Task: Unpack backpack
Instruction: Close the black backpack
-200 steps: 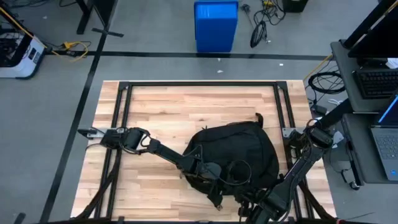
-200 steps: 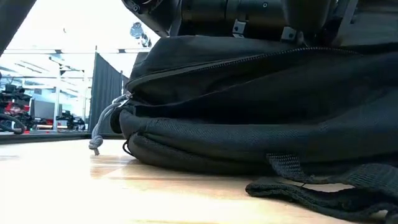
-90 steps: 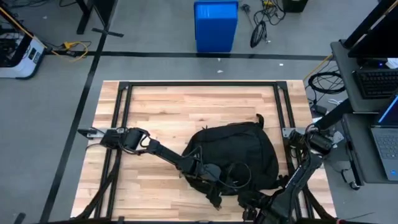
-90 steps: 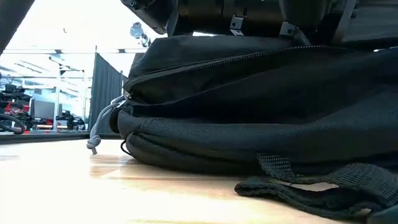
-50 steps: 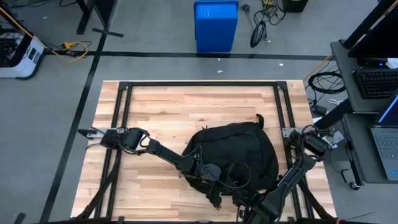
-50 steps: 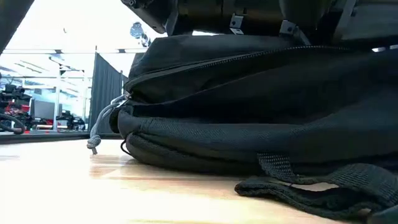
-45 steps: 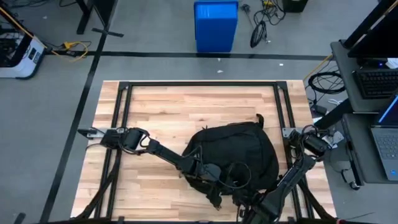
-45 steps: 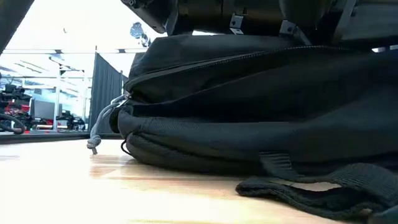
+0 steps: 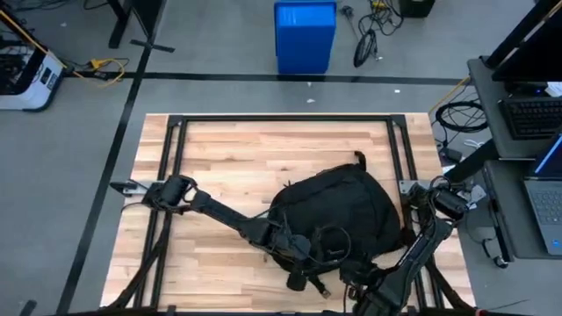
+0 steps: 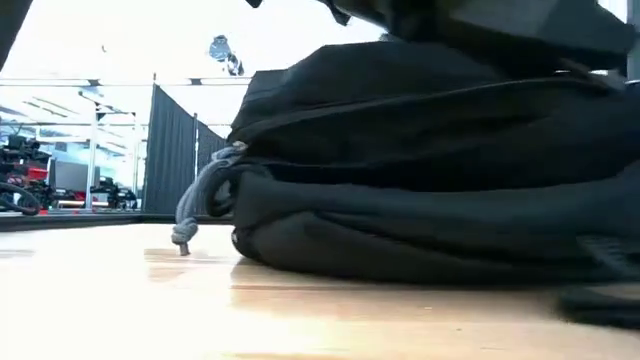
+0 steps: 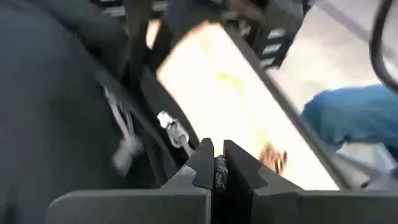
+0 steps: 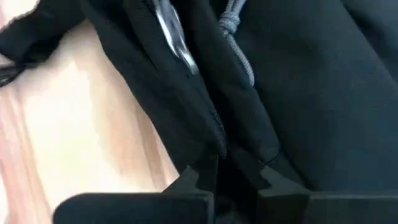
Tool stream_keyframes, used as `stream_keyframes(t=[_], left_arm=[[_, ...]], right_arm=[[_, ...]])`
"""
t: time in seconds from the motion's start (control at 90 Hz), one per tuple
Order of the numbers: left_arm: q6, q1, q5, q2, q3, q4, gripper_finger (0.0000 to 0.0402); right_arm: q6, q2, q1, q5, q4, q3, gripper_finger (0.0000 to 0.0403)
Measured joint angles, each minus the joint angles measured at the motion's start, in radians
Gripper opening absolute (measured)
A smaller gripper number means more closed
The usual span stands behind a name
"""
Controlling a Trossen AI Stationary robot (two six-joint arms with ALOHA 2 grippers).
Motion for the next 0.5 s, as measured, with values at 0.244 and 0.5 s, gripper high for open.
stream_keyframes(t=[0.244, 0.5], left_arm=[[-0.038, -0.076, -0.103, -0.052, -0.001, -0.193, 0.0001], [-0.141, -0.191, -0.228, -0.061, -0.001, -0.379, 0.0001]], right_arm=[[0.004, -0.022, 0.001, -0.007, -0.008, 0.0, 0.0001], [0.001, -0.022, 0.001, -0.015, -0.01, 0.0, 0.0]])
